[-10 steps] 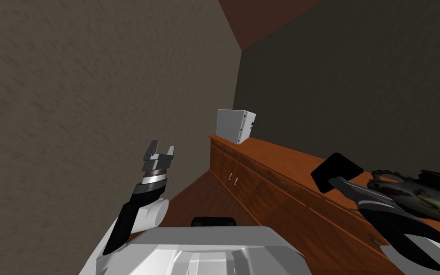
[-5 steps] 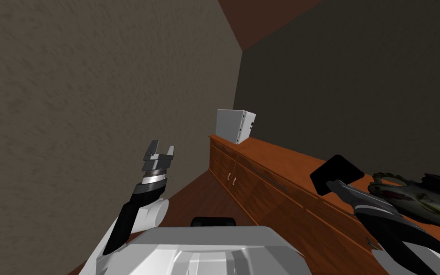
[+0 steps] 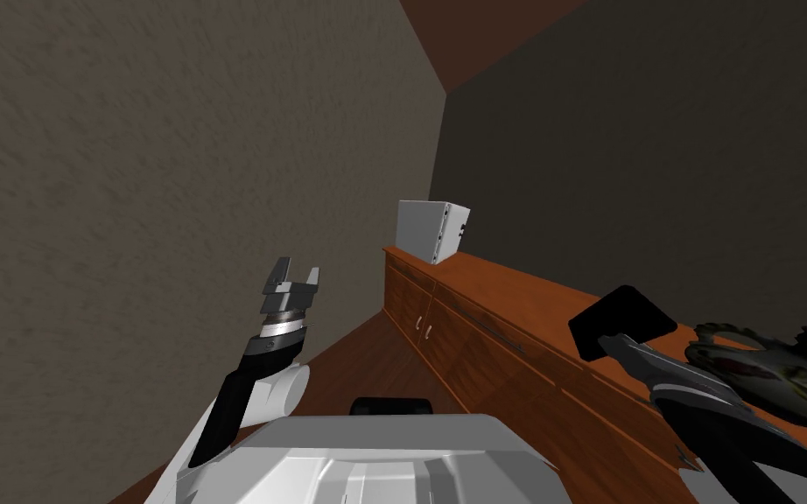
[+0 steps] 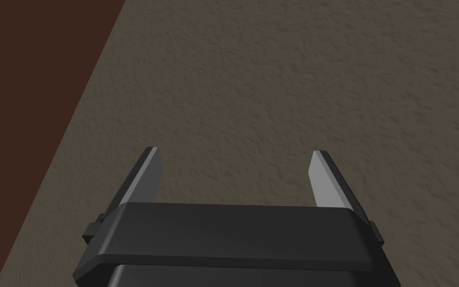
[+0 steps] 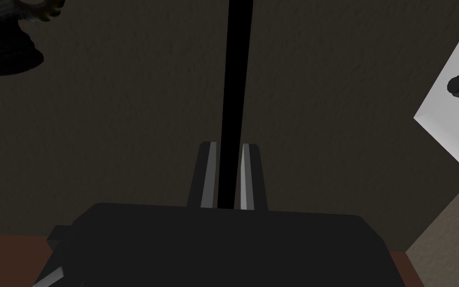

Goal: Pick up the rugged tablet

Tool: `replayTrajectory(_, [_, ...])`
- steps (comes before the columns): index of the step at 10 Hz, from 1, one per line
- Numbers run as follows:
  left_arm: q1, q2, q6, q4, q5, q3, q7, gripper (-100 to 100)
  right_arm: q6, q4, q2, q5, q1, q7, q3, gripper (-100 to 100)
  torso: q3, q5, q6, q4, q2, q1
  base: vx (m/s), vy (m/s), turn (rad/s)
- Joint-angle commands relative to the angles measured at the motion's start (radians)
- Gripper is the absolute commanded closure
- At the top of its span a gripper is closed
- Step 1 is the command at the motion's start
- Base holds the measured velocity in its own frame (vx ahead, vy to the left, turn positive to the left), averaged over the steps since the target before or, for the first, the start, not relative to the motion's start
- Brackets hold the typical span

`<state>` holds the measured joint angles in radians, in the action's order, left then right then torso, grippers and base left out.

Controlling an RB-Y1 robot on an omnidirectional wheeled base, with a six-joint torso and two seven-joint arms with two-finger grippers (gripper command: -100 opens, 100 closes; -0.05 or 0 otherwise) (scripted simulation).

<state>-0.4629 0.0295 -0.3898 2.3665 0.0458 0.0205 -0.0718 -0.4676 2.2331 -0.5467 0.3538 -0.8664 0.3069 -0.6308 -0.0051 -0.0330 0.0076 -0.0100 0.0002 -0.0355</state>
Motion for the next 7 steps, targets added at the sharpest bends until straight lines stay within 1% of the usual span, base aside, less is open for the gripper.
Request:
replayTrajectory(1, [0.0, 0.0, 0.0, 0.0, 0.0, 0.0, 0.0, 0, -0.04, 0.05, 0.036, -0.005, -0.007, 0.035, 0.005, 100, 0.0, 0.0, 0.0, 0.0, 0.0, 0.0, -0.024, -0.091, 0.051])
replayTrajectory(2, [0.0, 0.0, 0.0, 0.0, 0.0, 0.0, 0.0, 0, -0.04, 0.082, 0.036, -0.005, -0.007, 0.035, 0.005, 100, 0.0, 0.0, 0.0, 0.0, 0.0, -0.001, -0.014, -0.047, -0.021])
replayTrajectory(3, [0.0, 0.0, 0.0, 0.0, 0.0, 0.0, 0.0, 0, -0.04, 0.092, 0.036, -0.005, -0.007, 0.035, 0.005, 100, -0.001, 0.001, 0.0, 0.0, -0.001, 0.002, 0.0, -0.011, -0.002])
replayTrajectory(4, [0.0, 0.0, 0.0, 0.0, 0.0, 0.0, 0.0, 0, -0.093, 0.133, 0.085, -0.018, -0.035, 0.085, 0.008, 100, -0.001, 0.002, 0.0, 0.0, -0.002, 0.005, -0.011, -0.077, 0.118])
replayTrajectory(5, [0.0, 0.0, 0.0, 0.0, 0.0, 0.0, 0.0, 0, -0.097, 0.166, 0.102, -0.018, -0.035, 0.088, 0.008, 100, -0.001, 0.002, 0.0, 0.0, -0.001, 0.002, -0.02, -0.097, 0.06])
replayTrajectory(6, [0.0, 0.0, 0.0, 0.0, 0.0, 0.0, 0.0, 0, -0.097, 0.195, 0.102, -0.018, -0.035, 0.088, 0.008, 100, 0.0, 0.002, 0.001, 0.0, -0.001, 0.001, -0.013, -0.048, -0.011])
replayTrajectory(7, [0.0, 0.0, 0.0, 0.0, 0.0, 0.0, 0.0, 0, -0.141, 0.223, 0.149, -0.031, -0.064, 0.135, 0.01, 100, -0.001, 0.003, 0.001, 0.0, -0.001, 0.003, -0.036, -0.081, 0.108])
